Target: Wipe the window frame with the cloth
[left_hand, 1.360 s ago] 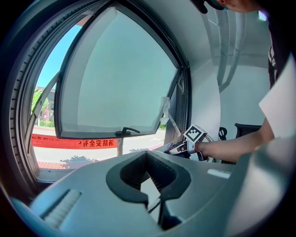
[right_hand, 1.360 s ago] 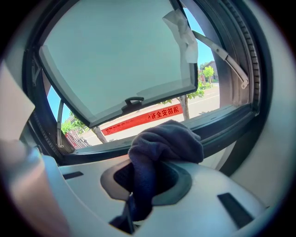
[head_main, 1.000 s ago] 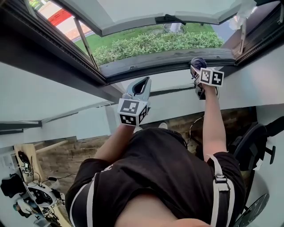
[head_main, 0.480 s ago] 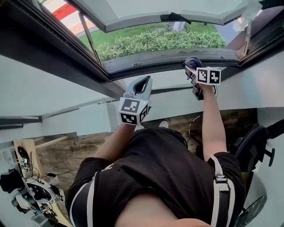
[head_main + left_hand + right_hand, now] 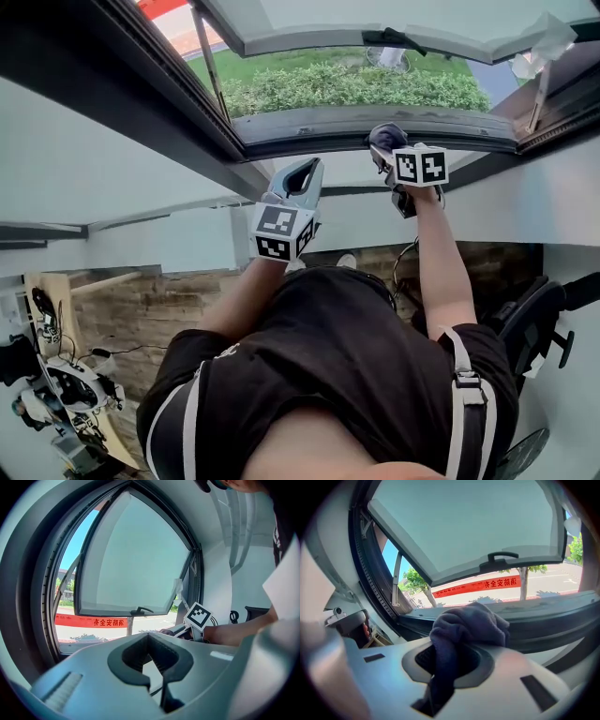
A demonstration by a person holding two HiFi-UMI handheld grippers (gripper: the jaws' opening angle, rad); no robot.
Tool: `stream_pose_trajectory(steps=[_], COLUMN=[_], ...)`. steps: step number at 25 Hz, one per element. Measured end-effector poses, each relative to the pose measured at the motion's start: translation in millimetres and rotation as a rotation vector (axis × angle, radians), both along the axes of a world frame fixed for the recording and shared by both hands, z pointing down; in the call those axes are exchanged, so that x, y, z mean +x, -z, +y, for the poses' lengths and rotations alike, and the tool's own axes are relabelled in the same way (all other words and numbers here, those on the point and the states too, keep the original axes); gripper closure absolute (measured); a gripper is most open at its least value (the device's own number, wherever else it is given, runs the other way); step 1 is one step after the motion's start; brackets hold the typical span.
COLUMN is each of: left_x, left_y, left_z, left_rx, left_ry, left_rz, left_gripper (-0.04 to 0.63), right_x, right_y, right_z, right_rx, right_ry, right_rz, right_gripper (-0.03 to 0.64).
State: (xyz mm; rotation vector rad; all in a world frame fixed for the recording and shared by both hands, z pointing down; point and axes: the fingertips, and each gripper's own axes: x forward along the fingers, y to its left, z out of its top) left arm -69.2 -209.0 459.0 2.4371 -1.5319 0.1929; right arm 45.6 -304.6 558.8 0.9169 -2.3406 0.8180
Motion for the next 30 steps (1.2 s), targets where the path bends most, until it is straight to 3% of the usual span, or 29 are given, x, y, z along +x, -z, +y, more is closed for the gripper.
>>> stream_pose_trajectory(steps=[10,30], left_x=[-44.0,-121.7], left_y=[0.7,-1.3], left_z=[9.7,39.7], left_rx=[0.003,-0.002], left_ry=[0.091,0.284], left_rz=[-0.001,0.007], left_gripper=[0.589,0.589], right_x=[-87.1,-198.2], right_y=[-0.1,-0.9], right_z=[25.0,54.0], right_rx=[-0.023,-0.037], right_ry=[0.145,0.3], right_rz=[-0.005,0.093], right_gripper=[0.557,0.557])
